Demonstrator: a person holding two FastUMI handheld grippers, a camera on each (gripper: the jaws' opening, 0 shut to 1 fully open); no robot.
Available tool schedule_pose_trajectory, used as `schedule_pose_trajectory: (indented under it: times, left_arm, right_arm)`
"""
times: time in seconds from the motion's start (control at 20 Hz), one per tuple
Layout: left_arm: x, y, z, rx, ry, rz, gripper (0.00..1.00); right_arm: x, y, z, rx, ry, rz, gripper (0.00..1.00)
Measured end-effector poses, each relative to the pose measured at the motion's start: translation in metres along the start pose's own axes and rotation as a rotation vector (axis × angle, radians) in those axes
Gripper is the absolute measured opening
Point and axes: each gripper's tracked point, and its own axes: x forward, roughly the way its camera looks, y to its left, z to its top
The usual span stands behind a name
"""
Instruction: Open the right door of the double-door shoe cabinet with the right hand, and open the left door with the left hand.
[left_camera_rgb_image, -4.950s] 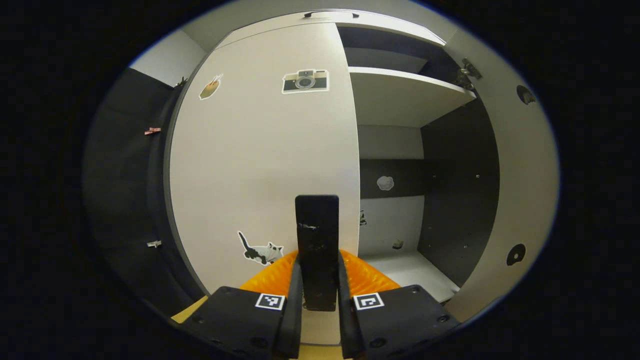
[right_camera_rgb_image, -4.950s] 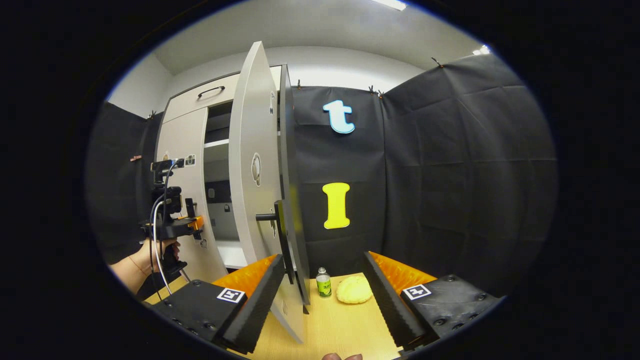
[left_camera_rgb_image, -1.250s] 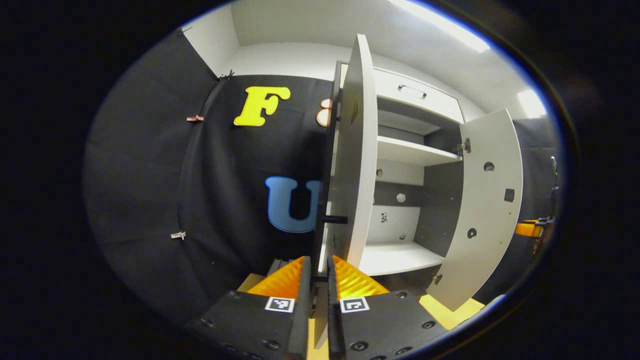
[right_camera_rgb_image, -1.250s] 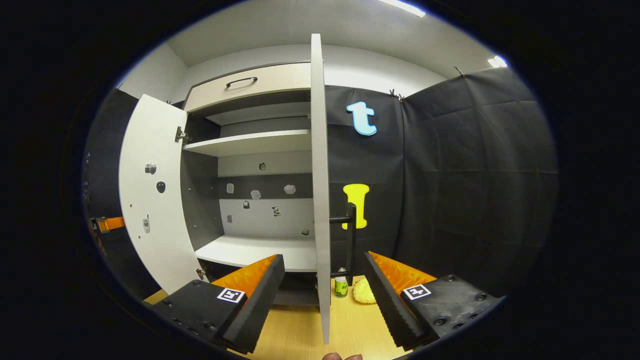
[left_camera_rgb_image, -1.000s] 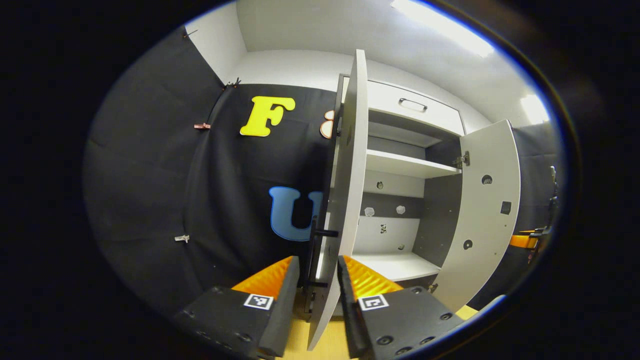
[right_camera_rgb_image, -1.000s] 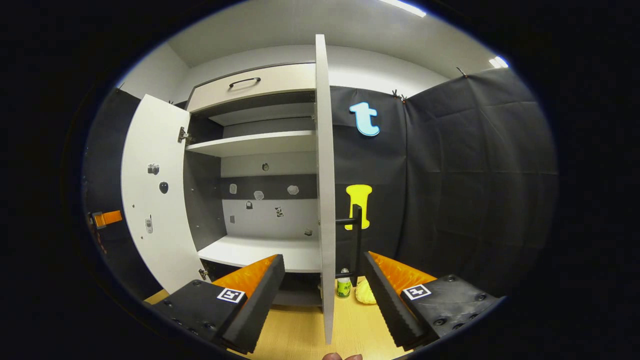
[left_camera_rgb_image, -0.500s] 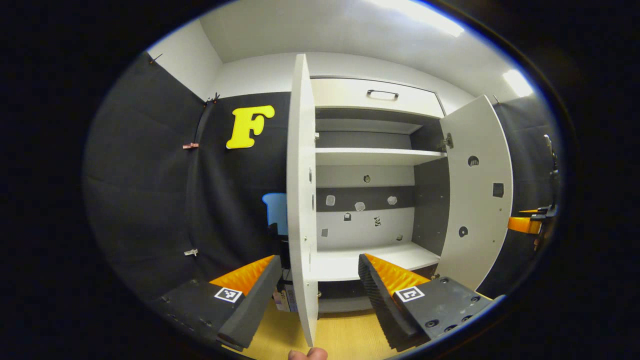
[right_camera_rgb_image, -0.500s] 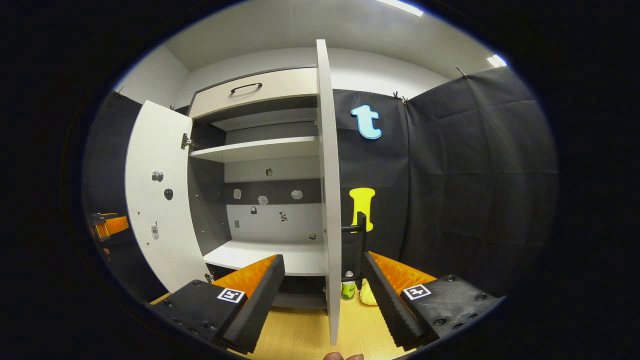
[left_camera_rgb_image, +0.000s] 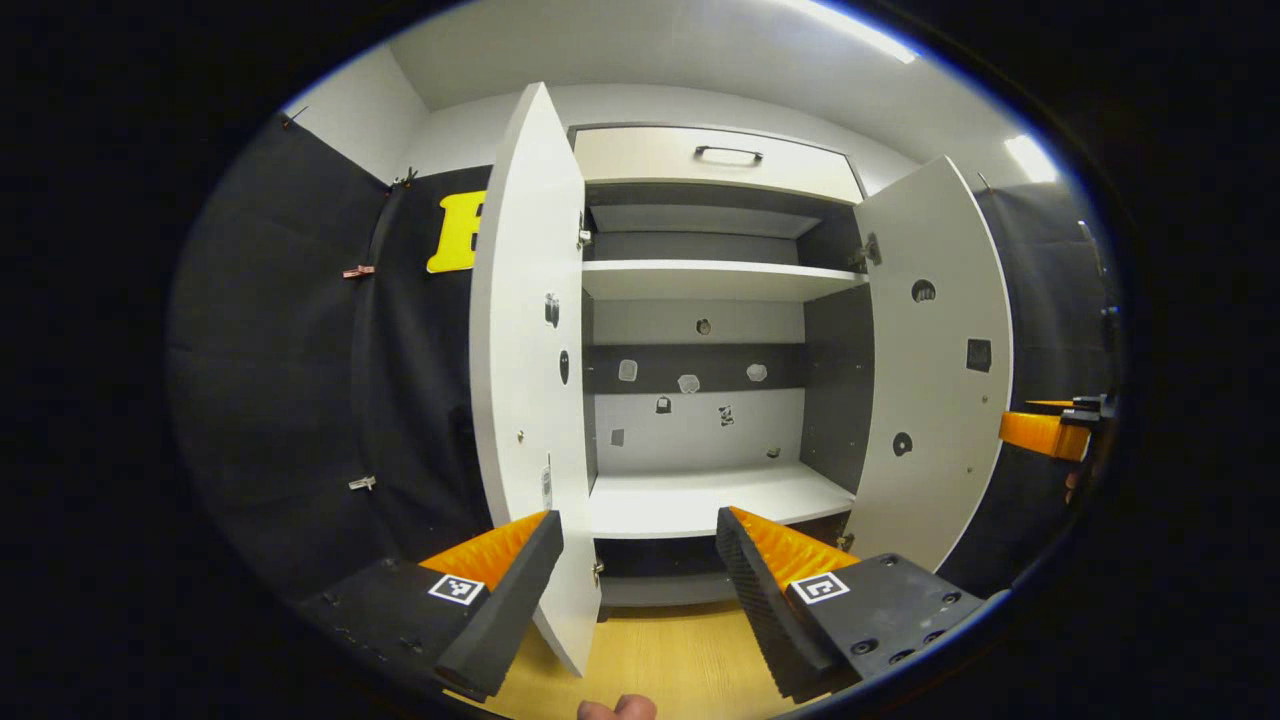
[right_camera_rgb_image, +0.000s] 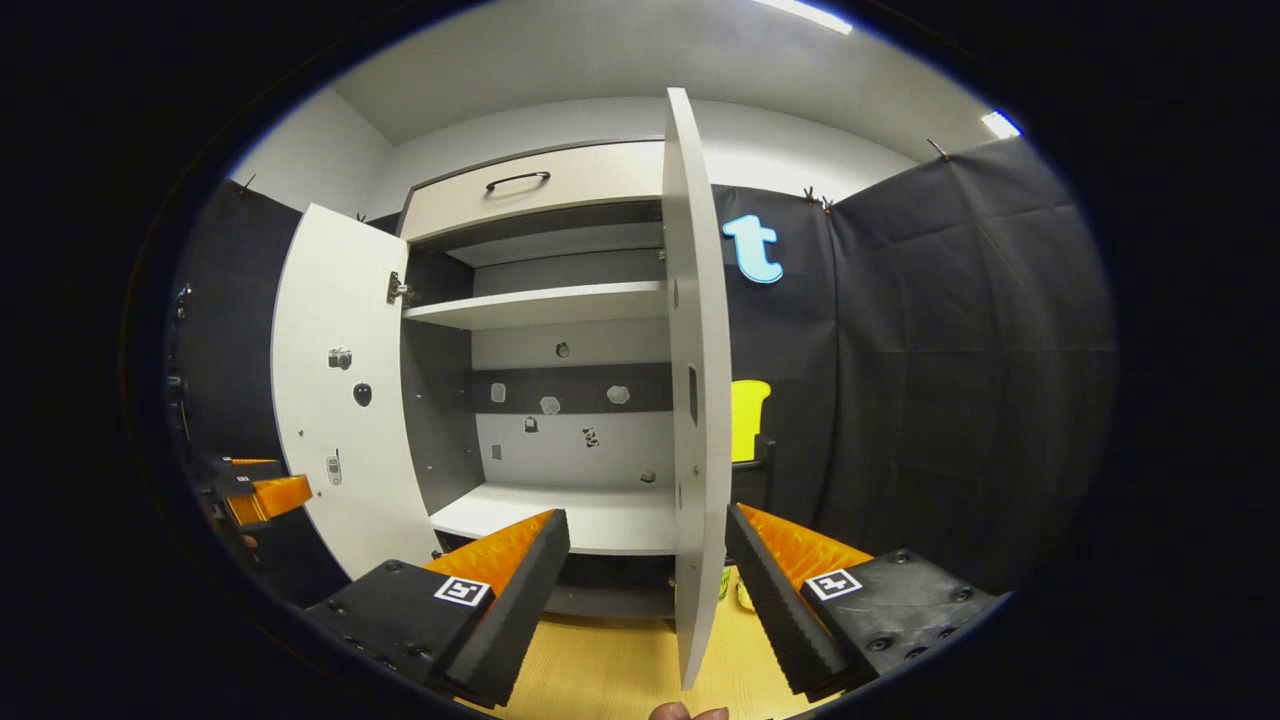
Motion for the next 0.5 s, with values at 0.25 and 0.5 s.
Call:
schedule_pose_trajectory:
  times: [0.25,0.5]
  left_arm:
    - [-0.006,-0.019,-0.004,-0.022,0.0,-0.017,0.95]
    - [-0.01,-0.017,-0.005,-0.064,0.004,0.005,0.95]
  right_arm:
    - [-0.004,0.015,0.002,-0.001,-0.003,0.033,0.98]
    - [-0.006,0.023,-0.003,0.002,0.01,0.057,0.98]
